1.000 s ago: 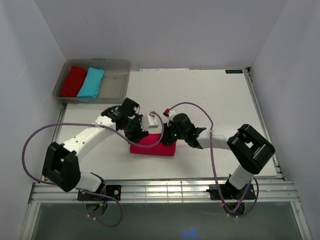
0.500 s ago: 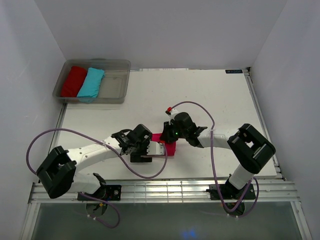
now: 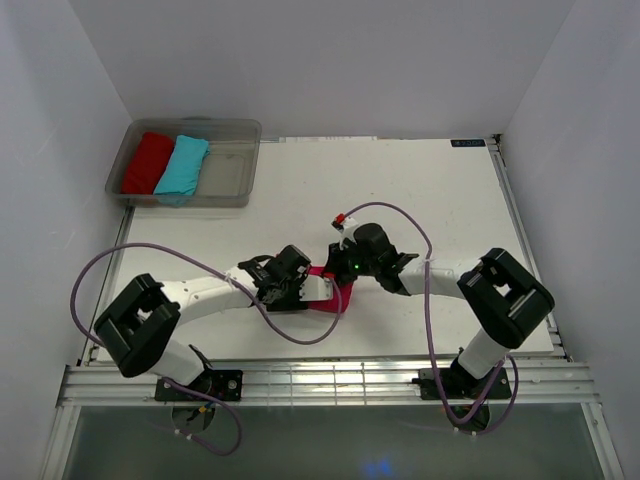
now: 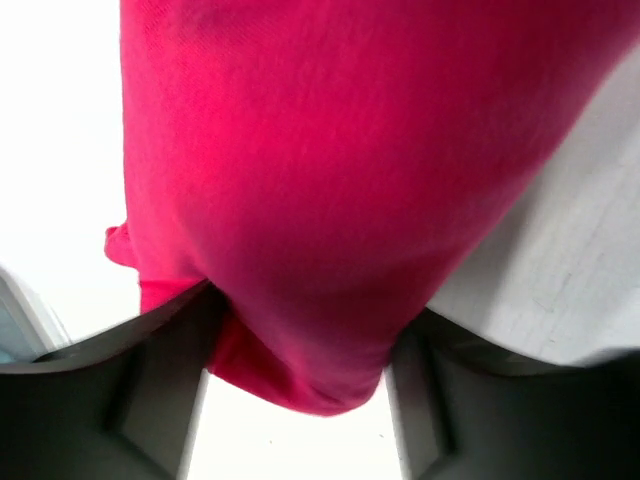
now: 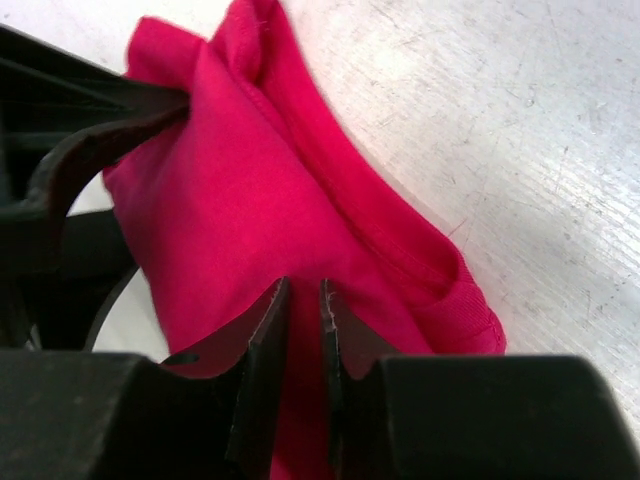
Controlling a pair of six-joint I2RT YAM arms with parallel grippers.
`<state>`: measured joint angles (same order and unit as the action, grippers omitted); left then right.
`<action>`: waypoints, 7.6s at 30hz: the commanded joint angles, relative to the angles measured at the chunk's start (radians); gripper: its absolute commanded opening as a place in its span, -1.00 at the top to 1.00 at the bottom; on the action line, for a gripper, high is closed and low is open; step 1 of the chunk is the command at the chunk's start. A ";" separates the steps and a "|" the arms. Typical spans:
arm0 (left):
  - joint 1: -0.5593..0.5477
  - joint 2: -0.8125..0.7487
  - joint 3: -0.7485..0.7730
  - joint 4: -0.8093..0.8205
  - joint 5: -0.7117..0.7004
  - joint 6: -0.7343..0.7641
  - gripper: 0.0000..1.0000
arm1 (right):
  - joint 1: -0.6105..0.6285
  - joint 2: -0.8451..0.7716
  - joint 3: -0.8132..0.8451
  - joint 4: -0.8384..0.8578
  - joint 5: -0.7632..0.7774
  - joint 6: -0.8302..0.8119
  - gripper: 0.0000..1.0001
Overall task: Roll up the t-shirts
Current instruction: Roll the T-shirt to the center of the board, then pick up the T-shirt from the center of the board, then place the T-shirt in the bin.
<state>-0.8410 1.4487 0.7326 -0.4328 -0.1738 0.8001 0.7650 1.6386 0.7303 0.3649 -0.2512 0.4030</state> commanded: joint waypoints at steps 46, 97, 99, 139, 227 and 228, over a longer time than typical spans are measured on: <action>0.249 0.272 0.482 -0.488 0.539 0.021 -0.39 | 0.264 -0.453 -0.324 0.022 0.211 -1.130 -0.67; 0.005 0.122 0.165 0.043 0.321 0.016 -0.96 | -0.026 -0.460 -0.373 0.169 -0.112 -0.629 -0.49; 0.006 0.133 0.194 0.016 0.358 -0.002 -0.96 | -0.038 -0.490 -0.370 0.149 -0.120 -0.615 -0.51; 0.101 0.417 0.401 -0.086 0.393 -0.444 0.04 | -0.095 -1.014 -0.135 -0.448 -0.013 -0.728 -0.65; 1.063 0.573 1.285 0.006 0.574 -0.713 0.05 | -0.093 -0.901 -0.206 -0.290 0.063 -0.550 -0.67; 1.065 0.575 1.282 0.006 0.554 -0.673 0.05 | -0.093 -0.899 -0.206 -0.291 0.059 -0.550 -0.67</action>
<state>0.1955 2.0392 1.9648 -0.4419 0.4171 0.0868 0.6724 0.7353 0.5259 0.0097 -0.1699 -0.1600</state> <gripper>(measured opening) 0.479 0.834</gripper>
